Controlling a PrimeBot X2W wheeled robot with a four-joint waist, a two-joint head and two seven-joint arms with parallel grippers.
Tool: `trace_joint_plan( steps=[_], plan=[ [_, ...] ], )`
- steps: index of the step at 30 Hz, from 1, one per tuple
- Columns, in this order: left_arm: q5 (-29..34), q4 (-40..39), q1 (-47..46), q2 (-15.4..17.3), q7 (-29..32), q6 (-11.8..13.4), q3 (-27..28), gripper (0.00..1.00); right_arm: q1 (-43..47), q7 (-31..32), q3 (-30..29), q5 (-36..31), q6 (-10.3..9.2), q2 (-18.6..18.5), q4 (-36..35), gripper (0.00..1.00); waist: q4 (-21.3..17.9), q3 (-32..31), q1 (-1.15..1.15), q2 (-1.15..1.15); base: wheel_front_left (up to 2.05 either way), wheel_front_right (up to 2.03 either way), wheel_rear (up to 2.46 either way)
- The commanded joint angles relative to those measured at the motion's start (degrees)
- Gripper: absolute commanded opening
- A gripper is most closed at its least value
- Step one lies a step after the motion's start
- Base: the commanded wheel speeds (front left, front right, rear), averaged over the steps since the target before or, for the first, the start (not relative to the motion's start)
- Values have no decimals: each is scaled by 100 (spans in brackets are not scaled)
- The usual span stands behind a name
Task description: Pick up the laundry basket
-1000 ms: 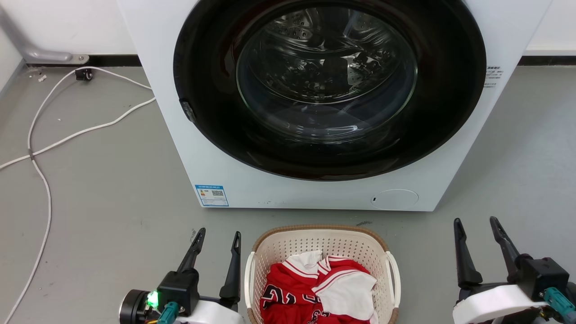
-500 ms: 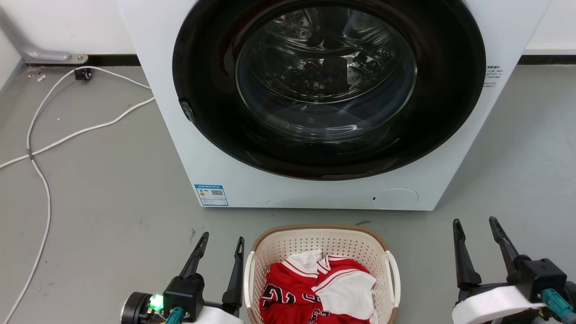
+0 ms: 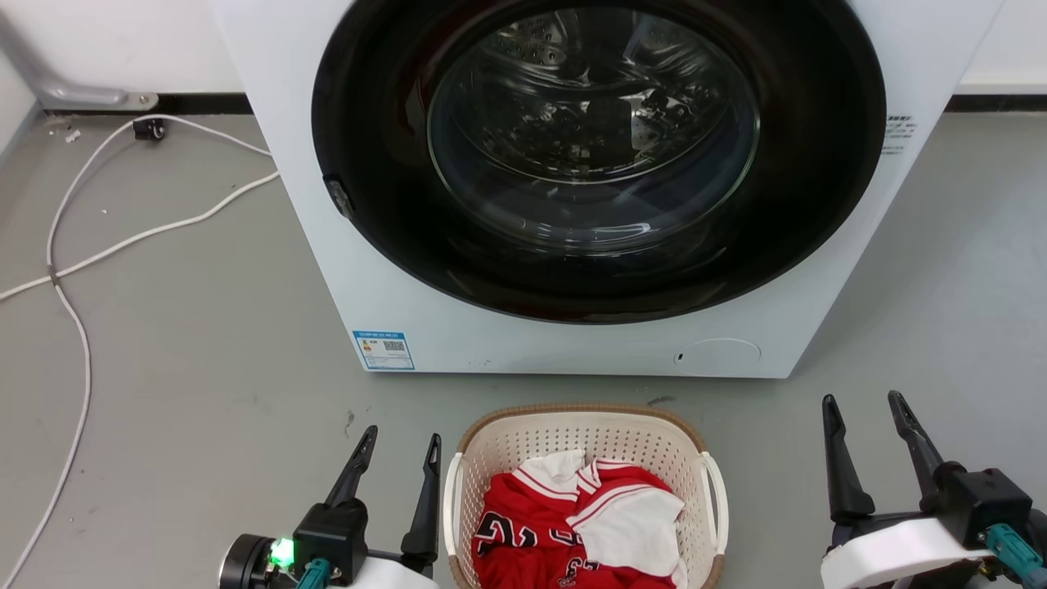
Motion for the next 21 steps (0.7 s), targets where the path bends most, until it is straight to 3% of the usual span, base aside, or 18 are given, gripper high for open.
trace_joint_plan(
  steps=[1,10,21],
  plan=[
    [-28,13,-7,-9,-18,2,-8,100,-12,-12,-3,-23,-4,-13,-4,100,1,33,0,0,0,0,0],
    [-85,185,-262,-9,-17,-7,-49,100,-263,-11,60,-137,-4,-12,386,100,-23,534,0,0,0,0,0],
    [154,863,-1462,40,-17,-196,68,100,-1472,-11,84,-501,-4,-11,1156,100,-65,2229,0,0,0,0,0]
  ],
)
